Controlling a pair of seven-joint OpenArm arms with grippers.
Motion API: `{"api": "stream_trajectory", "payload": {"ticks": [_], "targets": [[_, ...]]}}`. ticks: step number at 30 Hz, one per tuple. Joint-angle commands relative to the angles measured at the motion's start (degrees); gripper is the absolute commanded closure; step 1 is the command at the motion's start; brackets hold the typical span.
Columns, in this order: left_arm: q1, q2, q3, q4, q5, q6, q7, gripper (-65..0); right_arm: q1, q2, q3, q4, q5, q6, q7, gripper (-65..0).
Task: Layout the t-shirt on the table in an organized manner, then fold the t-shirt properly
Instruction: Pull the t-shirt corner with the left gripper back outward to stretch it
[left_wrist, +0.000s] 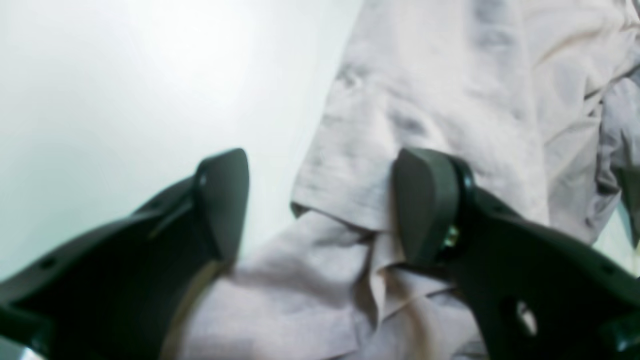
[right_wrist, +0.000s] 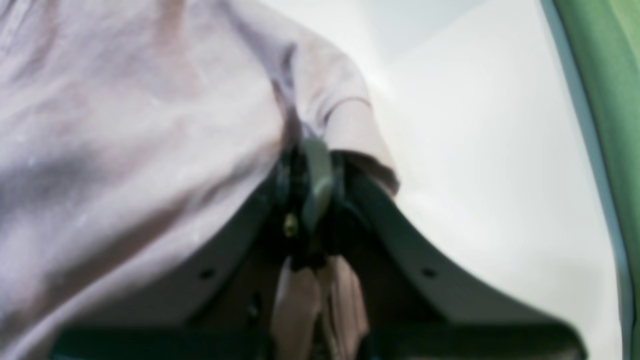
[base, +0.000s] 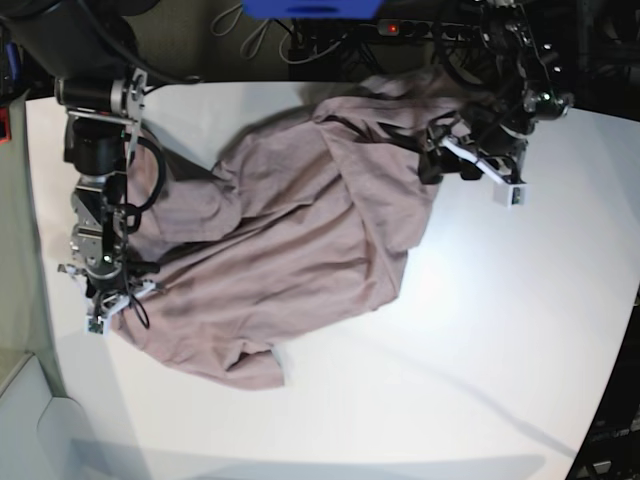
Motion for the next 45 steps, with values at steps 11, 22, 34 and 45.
{"api": "stream_trajectory", "payload": {"ticks": [11, 22, 34, 45], "targets": [[-1.62, -1.81, 5.33, 0.07, -1.02, -0.6, -1.16, -15.1, 0.9, 0.32, 0.08, 0.51, 0.11, 0.0, -1.03, 0.0], [-1.18, -1.99, 2.34, 8.33, -0.93, -0.42, -1.16, -0.4, 0.9, 0.32, 0.08, 0.51, 0.11, 0.0, -1.03, 0.0], [-4.96, -9.46, -4.69, 13.25, -0.67, -0.07, -1.25, -0.4, 0.9, 0.32, 0.08, 0.42, 0.11, 0.0, -1.03, 0.0], [-22.99, -19.74, -3.99, -2.31, -0.58, 0.02, -0.9, -0.4, -0.06, 0.32, 0.08, 0.59, 0.11, 0.0, -1.03, 0.0]]}}
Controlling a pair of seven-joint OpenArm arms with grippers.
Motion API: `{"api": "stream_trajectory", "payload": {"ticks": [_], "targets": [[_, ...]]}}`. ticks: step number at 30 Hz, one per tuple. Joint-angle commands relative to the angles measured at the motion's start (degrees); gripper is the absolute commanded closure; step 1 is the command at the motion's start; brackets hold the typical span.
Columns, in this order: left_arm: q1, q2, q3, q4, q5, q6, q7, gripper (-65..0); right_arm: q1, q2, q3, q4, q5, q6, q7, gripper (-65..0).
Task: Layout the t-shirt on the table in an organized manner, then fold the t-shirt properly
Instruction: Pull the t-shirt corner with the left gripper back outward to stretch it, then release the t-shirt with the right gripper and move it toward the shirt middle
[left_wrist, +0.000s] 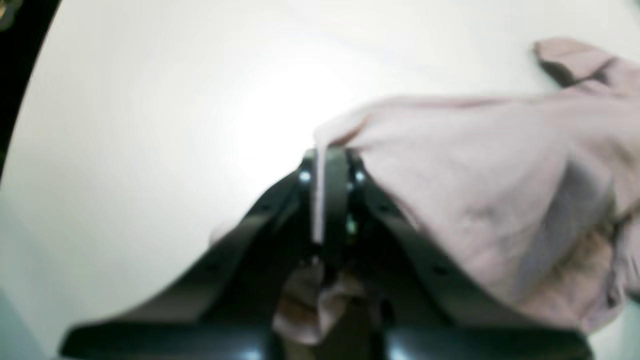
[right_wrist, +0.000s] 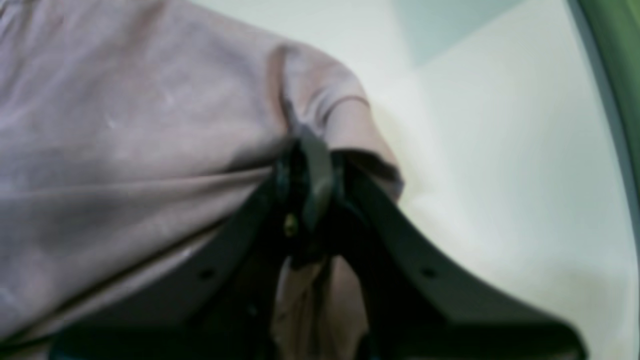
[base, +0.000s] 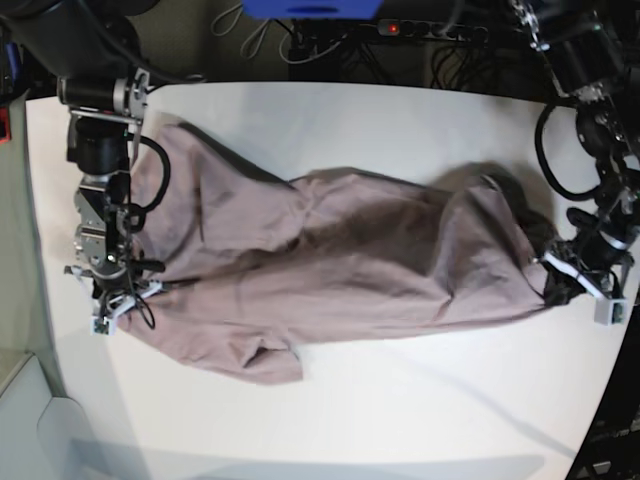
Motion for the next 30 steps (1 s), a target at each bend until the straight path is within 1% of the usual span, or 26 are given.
{"api": "stream_trajectory", "payload": {"ticks": [1, 3, 6, 7, 9, 12, 14, 16, 17, 19, 20, 23, 25, 28, 30], "targets": [[-3.3, -1.56, -0.45, -1.36, -0.38, 0.5, -2.14, -0.4, 0.42, 0.78, 0.22, 0.4, -0.59, -0.51, -1.84, 0.0], [-5.77, -1.65, 0.52, -5.49, -0.38, 0.5, -2.23, -0.5, 0.33, 0.78, 0.22, 0.4, -0.59, -0.51, -1.84, 0.0], [-9.02, -1.74, 4.03, -12.26, 0.76, 0.5, -2.5, -1.0, 0.33, 0.78, 0.22, 0.4, -0.59, -0.51, -2.01, 0.0], [-10.34, -1.74, 5.09, -14.11, 2.08, 0.5, -2.5, -2.8, 0.33, 0.78, 0.22, 0.4, -0.59, -0.51, -2.72, -1.0], [-11.92, -1.21, 5.97, -17.01, 5.24, 0.5, -2.5, -8.3, 0.33, 0.78, 0.22, 0.49, -0.5, -0.51, -4.74, -6.0], [-13.77, 0.29, 5.88, -19.91, 8.94, 0.5, -2.58, -17.2, -0.73, 0.78, 0.22, 4.0, -0.42, -0.51, -6.76, -16.0], [-13.85, 0.55, 5.88, -20.09, 9.73, 0.5, -2.58, -20.1, -3.72, 0.78, 0.3, 9.1, -0.42, -0.51, -7.11, -20.6], [-13.77, 0.37, 5.88, -19.82, 9.64, 0.15, -2.5, -20.7, -6.44, 0.69, 0.3, 15.34, -0.33, -0.51, -7.2, -23.2], [-13.68, 0.37, 5.71, -18.77, 9.64, 0.15, -2.23, -20.7, -7.76, 0.07, 0.3, 18.07, -0.33, -0.51, -7.29, -24.0], [-11.66, 0.37, 3.77, -15.16, 9.64, -0.03, -1.88, -20.7, -9.69, -0.9, 0.22, 22.64, -0.5, -0.51, -7.38, -24.1], [-9.11, 0.64, 2.1, -12.62, 9.64, -0.03, -1.26, -20.7, -10.75, -1.16, 0.22, 25.54, -0.5, -0.51, -7.46, -24.3], [-2.95, 0.9, -1.94, -6.99, 9.64, -0.03, -0.12, -20.7, -14.53, -1.25, 0.22, 32.66, -0.33, -0.51, -10.8, -24.3], [0.12, 0.99, -3.97, -6.72, 9.64, -0.03, -0.74, -20.8, -15.76, -2.57, 0.22, 35.39, -0.33, -0.51, -12.21, -24.3], [4.61, 0.99, -6.34, -8.13, 9.64, -0.03, -4.52, -21.0, -18.84, -3.36, 0.13, 40.13, -0.33, -0.51, -13.7, -24.4], [5.75, 0.99, -6.34, -11.74, 9.64, -0.12, -8.47, -21.1, -20.42, -4.32, -1.98, 42.33, -0.33, -0.51, -14.41, -24.4]]}}
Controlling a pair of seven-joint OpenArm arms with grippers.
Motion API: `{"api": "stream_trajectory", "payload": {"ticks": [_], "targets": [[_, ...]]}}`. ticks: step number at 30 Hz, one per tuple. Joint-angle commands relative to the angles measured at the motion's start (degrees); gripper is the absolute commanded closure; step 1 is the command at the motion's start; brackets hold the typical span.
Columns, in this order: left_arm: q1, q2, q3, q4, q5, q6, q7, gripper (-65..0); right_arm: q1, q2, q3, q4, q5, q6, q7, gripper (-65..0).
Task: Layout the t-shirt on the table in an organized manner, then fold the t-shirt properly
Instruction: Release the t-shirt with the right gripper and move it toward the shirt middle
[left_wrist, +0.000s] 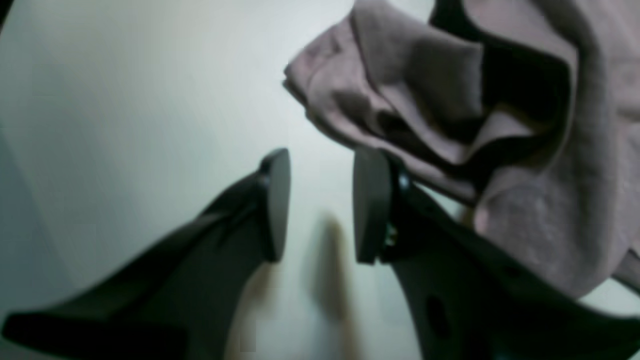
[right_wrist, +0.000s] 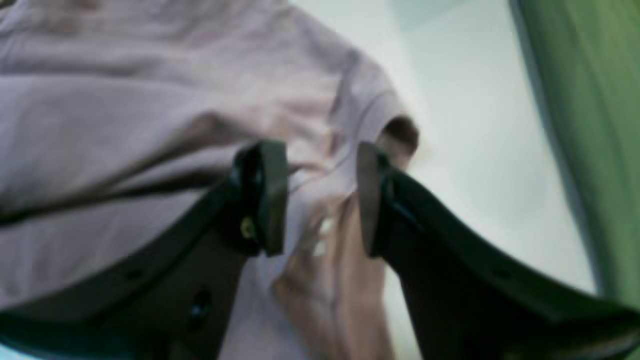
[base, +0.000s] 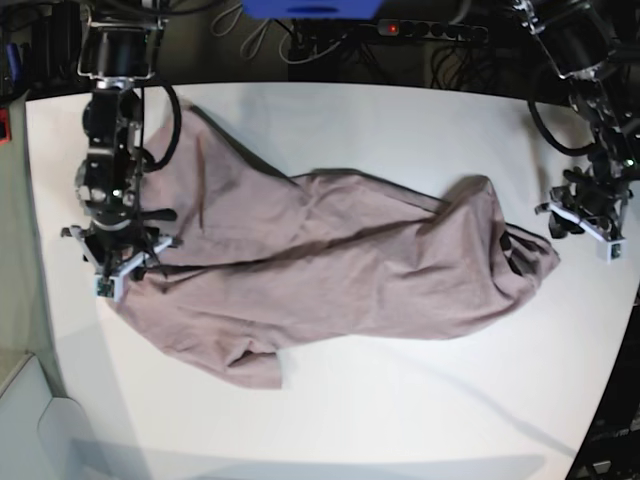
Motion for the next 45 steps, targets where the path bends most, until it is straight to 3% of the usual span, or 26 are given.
{"api": "stream_trajectory", "payload": {"ticks": [1, 10, 14, 20, 23, 30, 34, 38, 41, 45], "targets": [[-0.81, -1.06, -0.09, -1.54, -0.68, 0.06, -2.58, -21.1, 0.76, -0.3, -1.44, 2.19, 0.04, -0.18, 1.53, -24.4], [-3.18, 0.34, 0.0, -6.38, -0.68, 0.06, -5.31, -20.9, -7.86, -1.54, -18.94, 12.38, -0.13, -0.18, -0.14, -24.4], [-3.36, 0.25, -0.35, -4.27, -0.77, 0.06, -5.31, -20.8, -8.03, -1.54, -26.5, 11.86, -0.22, -0.18, -2.61, -24.7], [-5.38, -0.45, -0.09, -5.85, -0.5, 0.06, -5.48, -20.8, -6.28, -1.62, -33.27, 11.33, -0.22, -0.18, -6.03, -30.6], [-7.49, -0.62, 0.0, -8.22, -0.41, 0.06, -5.48, -20.9, -6.01, -1.71, -35.11, 11.42, -0.22, -0.18, -6.12, -32.7], [-12.94, -0.89, 0.09, -14.64, -0.24, 0.06, -5.48, -20.9, -5.05, -6.02, -35.55, 11.24, -0.22, -0.18, -5.77, -37.7], [-14.34, -1.94, 2.46, -20.27, -0.24, 0.06, -5.57, -20.8, -3.02, -7.87, -36.7, 9.22, -0.22, -0.18, -5.68, -45.9], [-13.9, -3.0, 7.74, -23.61, -0.24, 0.06, -9.97, -19.4, -1.0, -8.22, -41.0, 5.61, -0.22, -0.18, -5.77, -52.6], [-10.21, -3.0, 9.06, -23.08, -0.24, 0.06, -11.9, -15.5, 0.58, -9.62, -44.78, 2.01, -0.31, -0.18, -5.6, -52.9], [-5.99, -3.0, 8.97, -19.21, -0.5, 0.06, -11.81, -15.2, 3.13, -12.26, -47.95, -1.86, -0.31, -0.18, -5.51, -52.9]]}}
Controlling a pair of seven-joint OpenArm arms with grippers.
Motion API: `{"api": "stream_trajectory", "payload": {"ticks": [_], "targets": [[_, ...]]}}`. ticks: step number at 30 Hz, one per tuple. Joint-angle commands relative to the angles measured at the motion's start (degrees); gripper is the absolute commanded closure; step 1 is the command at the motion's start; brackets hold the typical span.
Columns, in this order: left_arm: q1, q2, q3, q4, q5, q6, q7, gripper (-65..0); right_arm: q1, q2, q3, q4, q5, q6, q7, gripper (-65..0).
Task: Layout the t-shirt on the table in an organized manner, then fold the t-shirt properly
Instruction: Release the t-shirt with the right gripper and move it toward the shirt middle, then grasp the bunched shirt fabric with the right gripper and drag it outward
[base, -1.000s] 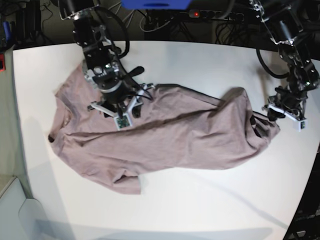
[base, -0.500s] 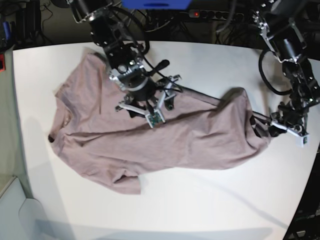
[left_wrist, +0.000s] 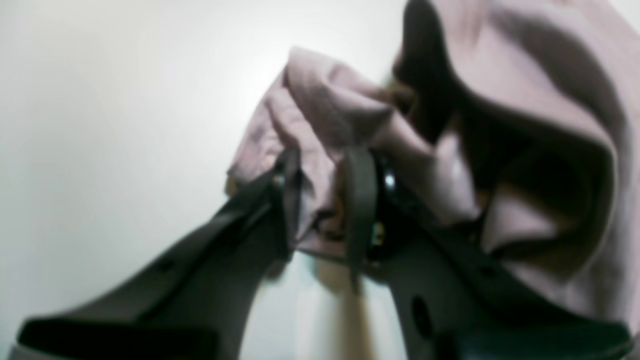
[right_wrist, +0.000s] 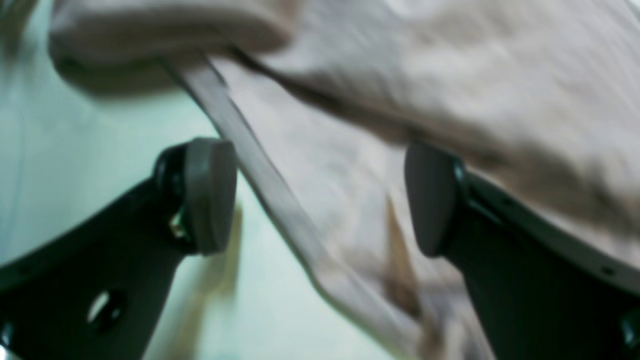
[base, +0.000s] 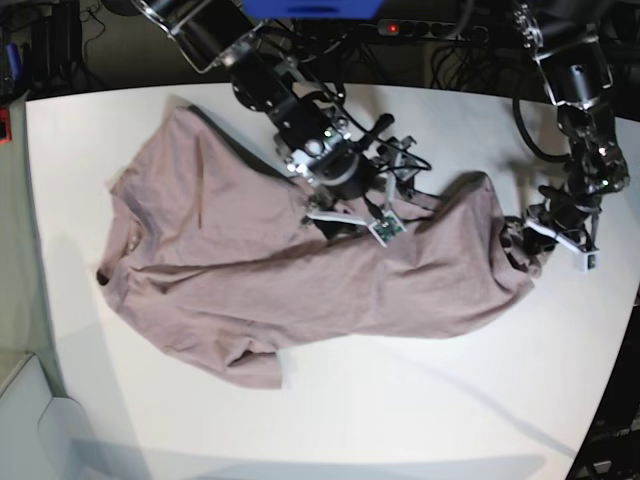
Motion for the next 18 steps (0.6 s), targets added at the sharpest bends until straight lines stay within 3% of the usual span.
{"api": "stream_trajectory", "payload": {"ticks": [1, 7, 14, 18], "targets": [[1.36, -0.62, 0.01, 1.12, 1.62, 0.49, 2.72, -15.2, 1.76, -1.69, -1.05, 0.48, 0.22, -0.27, 1.73, -52.9], [5.76, -0.35, 0.01, 3.41, 1.53, 0.49, 2.63, -15.2, 4.92, -4.22, -6.41, -4.1, 0.3, -0.27, 2.61, -52.9], [9.01, -0.18, -0.08, 3.5, 1.44, 0.49, 2.63, -15.1, 5.54, -4.22, -9.58, -11.57, 0.3, -0.27, 11.84, -52.6], [9.8, -0.09, -0.08, 3.5, 1.44, 0.49, 2.63, -15.1, 5.63, -4.22, -9.67, -12.45, 0.3, -0.27, 14.74, -46.2]]}}
